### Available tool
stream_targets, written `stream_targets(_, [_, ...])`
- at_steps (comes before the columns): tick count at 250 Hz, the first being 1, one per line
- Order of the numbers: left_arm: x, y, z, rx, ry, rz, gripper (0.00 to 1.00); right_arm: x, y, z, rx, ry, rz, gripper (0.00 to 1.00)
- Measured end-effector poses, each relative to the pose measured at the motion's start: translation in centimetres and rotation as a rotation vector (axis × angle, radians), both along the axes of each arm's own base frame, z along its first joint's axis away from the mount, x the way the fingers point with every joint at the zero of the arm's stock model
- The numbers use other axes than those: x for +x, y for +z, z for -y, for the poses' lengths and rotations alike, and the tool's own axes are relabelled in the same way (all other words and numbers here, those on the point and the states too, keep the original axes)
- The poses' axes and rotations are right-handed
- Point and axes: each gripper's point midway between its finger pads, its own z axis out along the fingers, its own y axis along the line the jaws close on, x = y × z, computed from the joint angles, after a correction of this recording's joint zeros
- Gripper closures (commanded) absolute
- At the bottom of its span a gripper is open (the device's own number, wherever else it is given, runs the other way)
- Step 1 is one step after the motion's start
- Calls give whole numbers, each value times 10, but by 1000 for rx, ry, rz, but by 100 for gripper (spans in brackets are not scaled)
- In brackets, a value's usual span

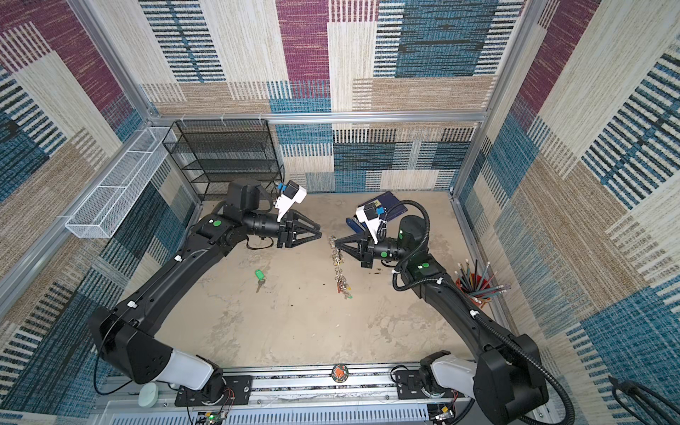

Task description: Put the keys on the keyring

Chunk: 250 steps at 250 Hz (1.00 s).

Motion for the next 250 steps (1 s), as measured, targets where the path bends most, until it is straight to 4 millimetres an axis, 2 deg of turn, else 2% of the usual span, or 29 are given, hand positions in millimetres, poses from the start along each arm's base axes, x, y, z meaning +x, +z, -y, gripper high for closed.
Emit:
stream_targets(81, [-16, -27, 24, 127, -107, -64, 62, -2, -4, -1, -15, 7, -3, 100])
stream_targets(134, [-14, -37, 29, 165, -108, -79, 69, -3, -5, -3, -17, 15, -3, 100])
stream_targets(185, [-10, -36, 29, 174, -95, -72, 74, -4, -7, -4, -18, 20, -7, 100])
stream_targets(250, [-9, -37, 30, 175, -97, -75, 87, -4, -9, -5, -20, 21, -12, 100])
